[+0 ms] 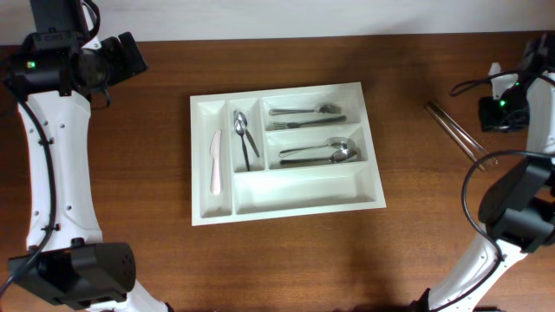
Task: Pack container
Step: 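Move the right gripper to the metal tongs and close on them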
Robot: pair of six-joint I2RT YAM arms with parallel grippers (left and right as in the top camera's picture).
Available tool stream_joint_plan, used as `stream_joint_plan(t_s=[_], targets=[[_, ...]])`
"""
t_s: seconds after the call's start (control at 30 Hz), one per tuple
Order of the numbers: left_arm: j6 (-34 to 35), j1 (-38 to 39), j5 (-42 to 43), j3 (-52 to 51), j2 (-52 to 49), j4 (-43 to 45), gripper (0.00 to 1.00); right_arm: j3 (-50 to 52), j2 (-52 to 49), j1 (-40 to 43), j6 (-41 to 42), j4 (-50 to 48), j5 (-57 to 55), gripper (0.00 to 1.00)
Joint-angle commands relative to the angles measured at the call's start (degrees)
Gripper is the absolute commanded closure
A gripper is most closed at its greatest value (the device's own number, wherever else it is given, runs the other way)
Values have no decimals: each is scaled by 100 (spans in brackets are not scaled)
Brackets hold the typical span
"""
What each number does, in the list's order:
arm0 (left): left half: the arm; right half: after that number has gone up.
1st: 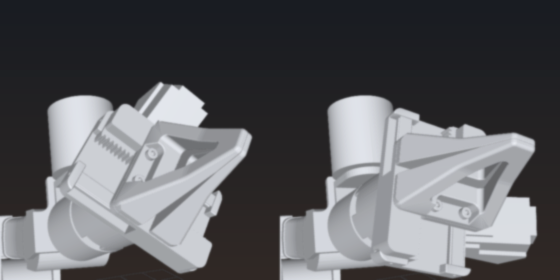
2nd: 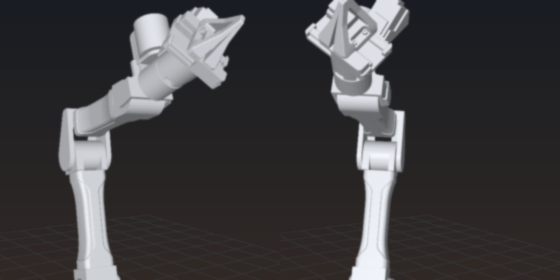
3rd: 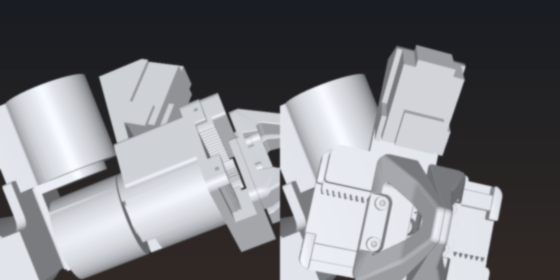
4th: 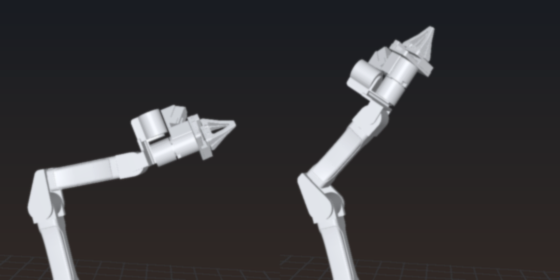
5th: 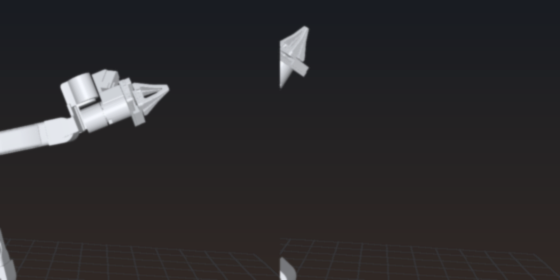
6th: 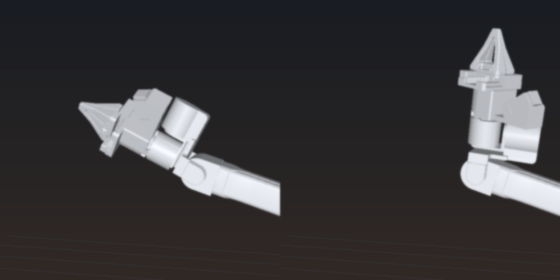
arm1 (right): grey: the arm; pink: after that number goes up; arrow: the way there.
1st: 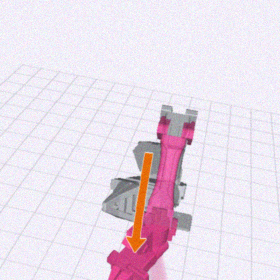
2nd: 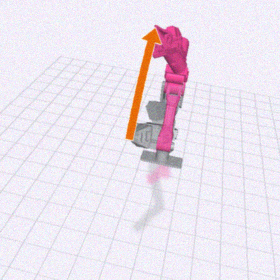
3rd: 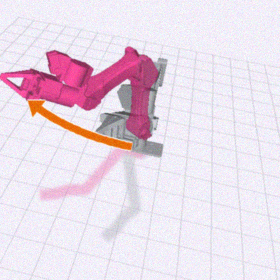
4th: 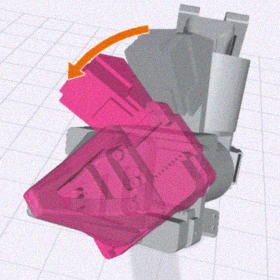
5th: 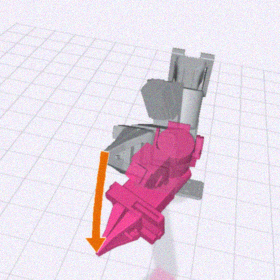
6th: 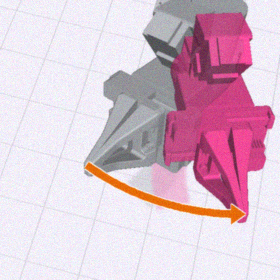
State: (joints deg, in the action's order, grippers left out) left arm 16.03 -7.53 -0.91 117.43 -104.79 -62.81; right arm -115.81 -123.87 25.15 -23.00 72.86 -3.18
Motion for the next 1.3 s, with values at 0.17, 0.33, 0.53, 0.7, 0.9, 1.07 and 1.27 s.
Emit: stream_joint_plan(t_s=[0.17, 0.33, 0.53, 0.7, 0.9, 1.07, 1.27], targets=[[-70, -15, -39, 15, -7, 13, 1, 79, -802, 0, -376, -334, 186, 89], [-70, -13, -39, 15, -9, 13, 1, 81, -1003, 0, -376, -461, 341, 73], [-68, -13, -42, 15, -9, 11, 1, 81, -1119, 0, -376, -544, 647, 73], [-70, -13, -42, 15, -9, 11, 1, 140, -1163, -4, -376, -564, 662, 73], [-70, -13, -42, 15, -9, 11, 1, 142, -1163, -11, -376, -560, 822, 74], [-70, -13, -42, 15, -9, 11, 1, 205, -1163, -157, -616, -522, 859, 74], [-70, -13, -42, 15, -9, 11, 1, 566, -1163, -269, -682, -807, 855, 74]])
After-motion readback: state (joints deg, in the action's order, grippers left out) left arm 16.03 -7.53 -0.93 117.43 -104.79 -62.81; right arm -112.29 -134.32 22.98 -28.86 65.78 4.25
